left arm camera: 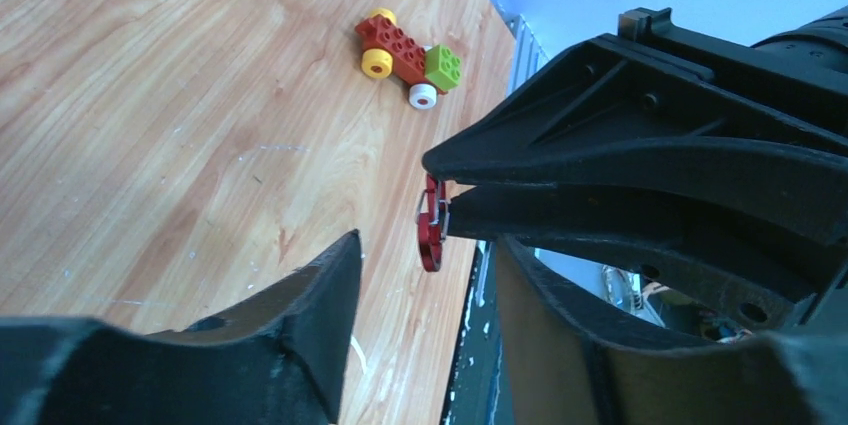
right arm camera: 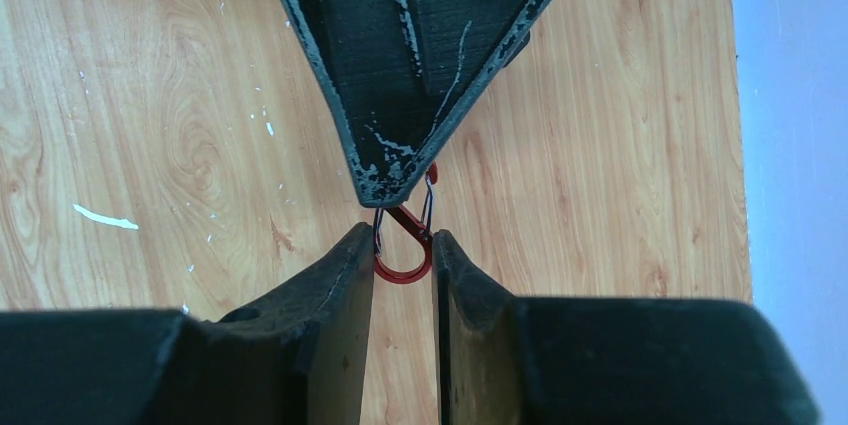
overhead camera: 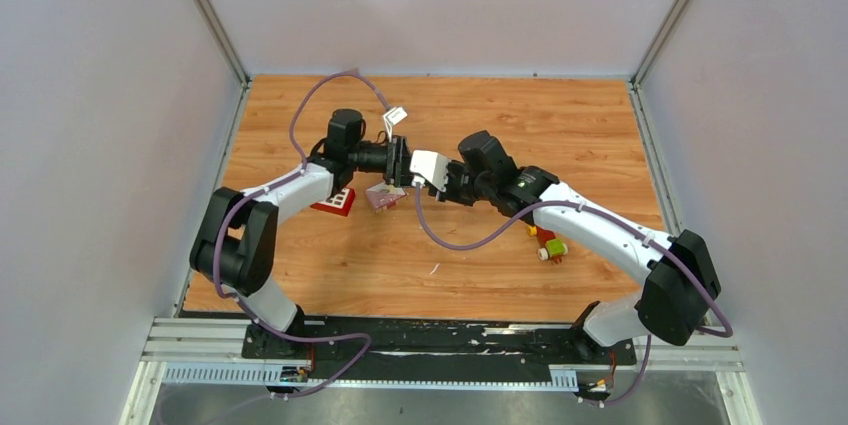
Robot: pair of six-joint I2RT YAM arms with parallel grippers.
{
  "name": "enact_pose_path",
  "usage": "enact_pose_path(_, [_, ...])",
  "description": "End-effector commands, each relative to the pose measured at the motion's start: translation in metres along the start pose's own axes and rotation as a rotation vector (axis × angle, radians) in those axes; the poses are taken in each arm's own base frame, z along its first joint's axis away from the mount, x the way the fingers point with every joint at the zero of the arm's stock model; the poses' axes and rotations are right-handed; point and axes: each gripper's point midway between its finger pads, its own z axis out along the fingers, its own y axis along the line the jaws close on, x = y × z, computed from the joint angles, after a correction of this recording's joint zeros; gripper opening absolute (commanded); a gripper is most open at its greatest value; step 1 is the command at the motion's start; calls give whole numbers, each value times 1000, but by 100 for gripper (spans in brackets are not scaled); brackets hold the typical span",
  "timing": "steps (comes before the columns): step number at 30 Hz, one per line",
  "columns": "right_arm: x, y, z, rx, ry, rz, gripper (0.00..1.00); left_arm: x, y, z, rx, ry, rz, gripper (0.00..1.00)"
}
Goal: Put the keys on the keyring
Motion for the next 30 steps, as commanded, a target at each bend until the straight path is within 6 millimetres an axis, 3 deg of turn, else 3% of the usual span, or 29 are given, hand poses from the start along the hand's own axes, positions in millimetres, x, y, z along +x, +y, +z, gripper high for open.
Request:
enact_pose_path(1, [-9,-7,1,34,-30,12,13,-8,-5,4,49,-30,-27,54])
enact_pose_path(15, [-5,-11,3,60,-15,10,12,0,-3,14,65,-18,-98,42])
enact_pose_path(30, [0,-9,5,55,-3,8,12,0,-2,16,67,-17,-108,18])
